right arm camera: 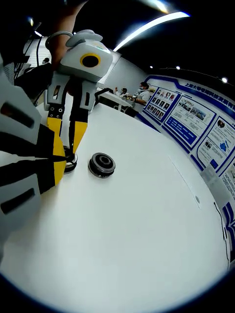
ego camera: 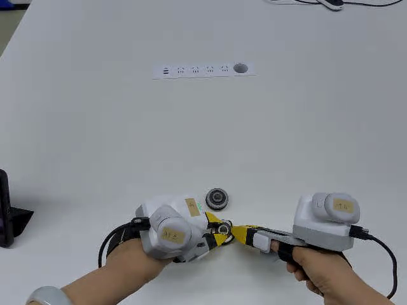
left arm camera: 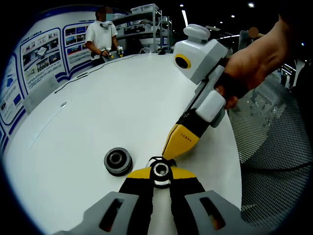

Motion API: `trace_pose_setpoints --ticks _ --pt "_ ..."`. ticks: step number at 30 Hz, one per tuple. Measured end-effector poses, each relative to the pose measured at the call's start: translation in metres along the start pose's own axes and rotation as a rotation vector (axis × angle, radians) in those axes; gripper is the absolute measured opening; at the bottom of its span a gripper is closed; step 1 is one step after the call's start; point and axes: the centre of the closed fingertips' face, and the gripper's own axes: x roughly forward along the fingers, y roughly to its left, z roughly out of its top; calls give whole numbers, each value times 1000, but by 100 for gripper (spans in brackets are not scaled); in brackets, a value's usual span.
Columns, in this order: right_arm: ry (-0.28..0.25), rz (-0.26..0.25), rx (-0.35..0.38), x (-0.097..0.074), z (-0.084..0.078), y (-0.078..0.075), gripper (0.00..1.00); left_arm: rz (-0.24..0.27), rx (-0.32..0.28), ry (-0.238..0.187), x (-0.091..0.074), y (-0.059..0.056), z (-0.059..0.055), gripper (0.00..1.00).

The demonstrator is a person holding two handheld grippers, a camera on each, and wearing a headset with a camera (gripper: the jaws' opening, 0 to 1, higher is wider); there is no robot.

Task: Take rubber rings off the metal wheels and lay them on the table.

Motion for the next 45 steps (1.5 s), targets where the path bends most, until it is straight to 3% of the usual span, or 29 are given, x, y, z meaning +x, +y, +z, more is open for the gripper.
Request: trace_pose_setpoints --ticks 6,8,11,25,31,34,45 --pt "-5 32 4 2 2 12 1 1 1 0 0 0 0 11" --pt "-30 56 20 2 7 19 1 1 2 0 0 0 0 11" --pt "-27 53 5 2 10 22 1 2 2 0 0 0 0 11" --pt "-39 23 56 -3 5 9 2 6 19 -24 -1 -1 2 14" --pt "-43 19 60 -3 5 9 2 19 28 -56 -9 1 8 17" --pt "-42 23 61 -2 5 10 2 31 28 -75 -12 2 10 24" --pt "-50 46 67 -5 7 18 2 55 10 -77 -15 5 0 34"
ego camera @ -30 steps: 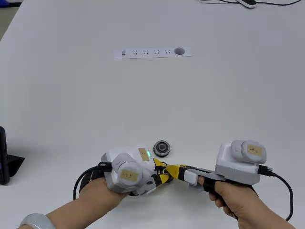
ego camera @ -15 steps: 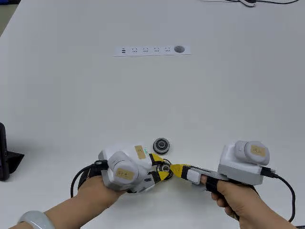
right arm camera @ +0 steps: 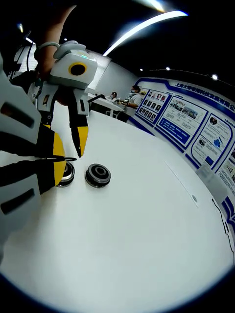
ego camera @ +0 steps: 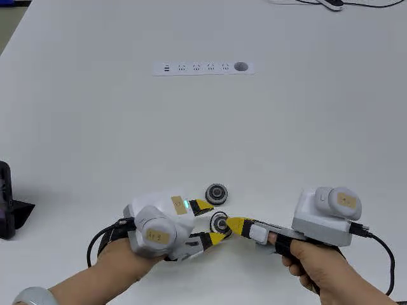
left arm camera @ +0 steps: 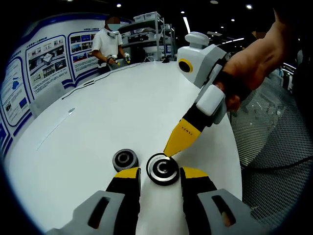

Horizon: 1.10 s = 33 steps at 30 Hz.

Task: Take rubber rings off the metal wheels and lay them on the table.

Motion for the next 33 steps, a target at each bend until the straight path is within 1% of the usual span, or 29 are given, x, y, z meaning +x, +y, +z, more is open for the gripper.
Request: trace_pose_setpoints --ticks 2,7,9,11,15,18,26,30,33 --pt "-4 5 0 -1 1 2 2 4 -7 1 0 0 -2 37" --pt "-17 26 15 -6 4 9 2 15 -18 3 -3 1 -5 39" --pt "-32 34 28 -9 6 11 2 20 -21 6 -4 1 -7 42" --pt "-43 47 39 -12 8 13 2 24 -30 6 -5 2 -9 43" --pt "-64 48 49 -18 12 13 2 24 -36 8 -7 0 -11 43" --pt "-78 34 57 -24 15 6 2 23 -37 10 -8 -1 -13 42" --pt "-128 -27 102 -42 23 -22 2 25 -39 10 -10 -1 -13 41" --pt "-152 -47 126 -47 27 -31 2 27 -40 13 -10 -1 -13 41" --pt "-159 -54 135 -46 30 -36 2 26 -40 16 -10 -2 -14 40"
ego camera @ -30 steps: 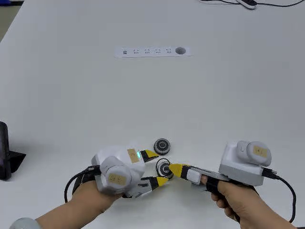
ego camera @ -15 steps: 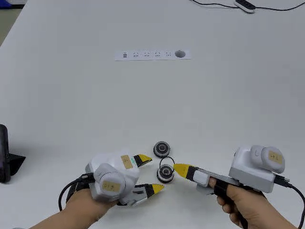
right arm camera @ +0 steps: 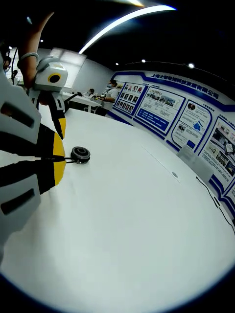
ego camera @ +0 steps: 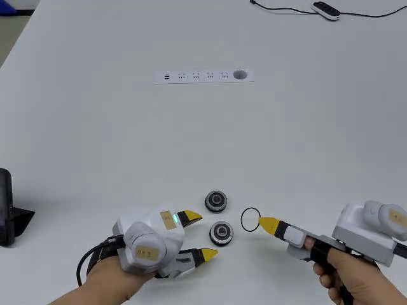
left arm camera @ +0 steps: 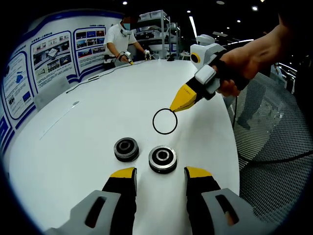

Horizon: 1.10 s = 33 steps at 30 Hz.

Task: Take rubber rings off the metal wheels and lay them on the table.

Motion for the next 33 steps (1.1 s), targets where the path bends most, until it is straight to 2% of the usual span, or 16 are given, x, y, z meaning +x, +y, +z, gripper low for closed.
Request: trace_pose_setpoints --ticks 9,17,20,30,32,33 --pt "26 -45 -23 7 -6 -10 2 3 0 4 -1 0 -1 39" --pt "53 -107 -128 10 -8 -22 3 5 -4 5 -1 2 -2 39" --pt "63 -128 -154 10 -8 -27 8 2 -3 8 -1 1 -3 39" --pt "59 -150 -192 9 -7 -31 15 1 -6 7 0 2 -3 38" --pt "66 -154 -209 9 -7 -32 17 0 -8 5 0 2 -2 38" --pt "72 -161 -243 9 -7 -32 18 0 -7 6 0 2 -3 38"
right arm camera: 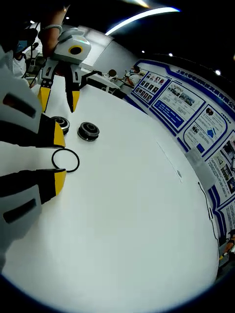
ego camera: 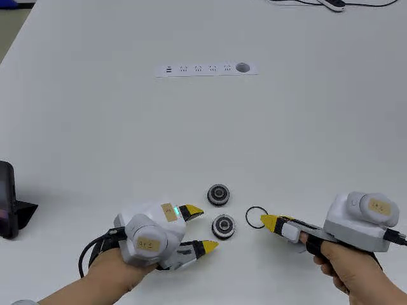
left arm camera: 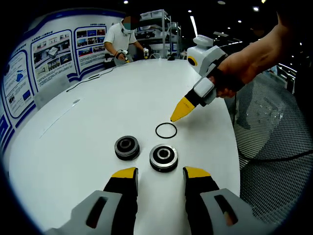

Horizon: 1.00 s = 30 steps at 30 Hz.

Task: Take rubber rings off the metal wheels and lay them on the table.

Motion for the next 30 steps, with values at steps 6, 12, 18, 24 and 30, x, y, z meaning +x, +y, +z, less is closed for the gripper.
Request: trace_pose_setpoints --ticks 6,12,18,24,30 --pt "0 15 -14 0 0 7 20 -2 -1 -6 0 -1 2 37" --pt "5 43 5 2 -5 15 20 0 -4 -11 0 0 5 36" --pt "7 66 28 3 -8 21 19 -1 -4 -21 1 1 10 32" --pt "13 95 45 5 -11 31 19 -8 2 -32 6 0 18 24" --pt "17 115 52 8 -12 38 18 -24 18 -24 13 -4 22 21"
